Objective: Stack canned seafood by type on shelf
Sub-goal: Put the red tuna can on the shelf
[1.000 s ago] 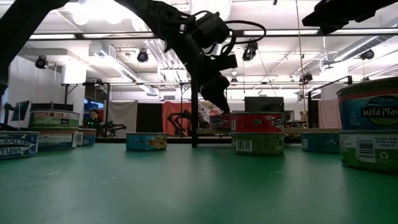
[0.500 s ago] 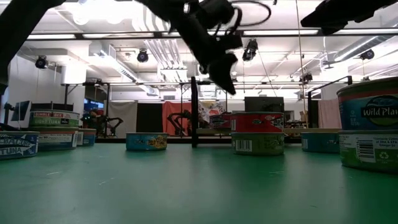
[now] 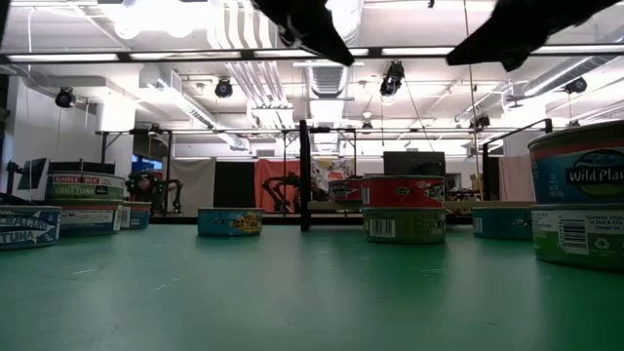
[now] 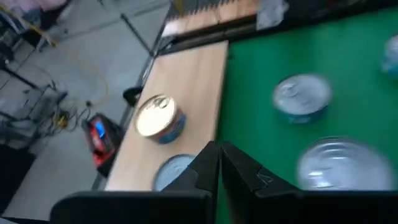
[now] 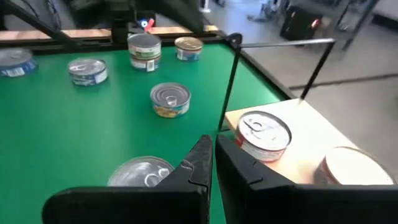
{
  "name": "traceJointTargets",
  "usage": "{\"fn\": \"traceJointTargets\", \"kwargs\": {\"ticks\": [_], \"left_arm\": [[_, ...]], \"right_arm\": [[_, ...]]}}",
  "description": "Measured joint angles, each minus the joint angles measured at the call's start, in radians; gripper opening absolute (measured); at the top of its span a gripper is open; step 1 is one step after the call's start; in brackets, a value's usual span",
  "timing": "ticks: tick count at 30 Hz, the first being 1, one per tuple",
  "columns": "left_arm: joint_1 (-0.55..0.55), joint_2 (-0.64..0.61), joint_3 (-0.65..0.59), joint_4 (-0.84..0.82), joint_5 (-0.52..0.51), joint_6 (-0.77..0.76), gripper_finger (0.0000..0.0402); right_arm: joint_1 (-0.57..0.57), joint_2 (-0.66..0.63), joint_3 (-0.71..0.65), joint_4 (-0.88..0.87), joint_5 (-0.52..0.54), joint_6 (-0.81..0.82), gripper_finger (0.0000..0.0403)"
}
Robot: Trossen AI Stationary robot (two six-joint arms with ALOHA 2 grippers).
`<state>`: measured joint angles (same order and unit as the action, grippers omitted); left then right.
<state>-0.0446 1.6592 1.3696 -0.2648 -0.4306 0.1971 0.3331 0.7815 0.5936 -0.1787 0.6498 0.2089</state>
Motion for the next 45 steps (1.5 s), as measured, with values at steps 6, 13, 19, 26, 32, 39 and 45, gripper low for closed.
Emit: {"fn": "traceJointTargets", "kwargs": {"ticks": [6,13,19,26,32,39,45], "left_arm": [[-0.141,-0.147,-0.261,0.185,-0.257,-0.005,0.0000],[-0.252,-0.296,-0.469,0.371,-0.373,0.026,0.0000],[-0.295,-0.374,-0.533,0.464,-0.373,-0.074,0.0000],[-0.333,-0.385,-0.535,0.456,-0.373,-0.105,0.0000],[-0.352,-0.385,-0.535,0.397,-0.373,-0.104,0.0000],[-0.383,-0.390,-0.549,0.332,-0.398,-0.127,0.0000],[-0.445,-0.422,-0.580,0.314,-0.557,-0.162,0.0000]], "right_arm": [[-0.201,0.115,0.086,-0.010,-0.234,0.002,0.0012],[-0.416,0.357,0.265,-0.135,-0.392,0.006,0.0012],[-0.517,0.519,0.359,-0.174,-0.485,-0.100,0.0012],[-0.570,0.635,0.382,-0.083,-0.580,-0.176,0.0012],[-0.607,0.704,0.382,-0.023,-0.579,-0.151,0.0012],[-0.648,0.751,0.382,0.003,-0.571,-0.130,0.0012],[-0.671,0.759,0.382,0.006,-0.571,-0.131,0.0012]]}}
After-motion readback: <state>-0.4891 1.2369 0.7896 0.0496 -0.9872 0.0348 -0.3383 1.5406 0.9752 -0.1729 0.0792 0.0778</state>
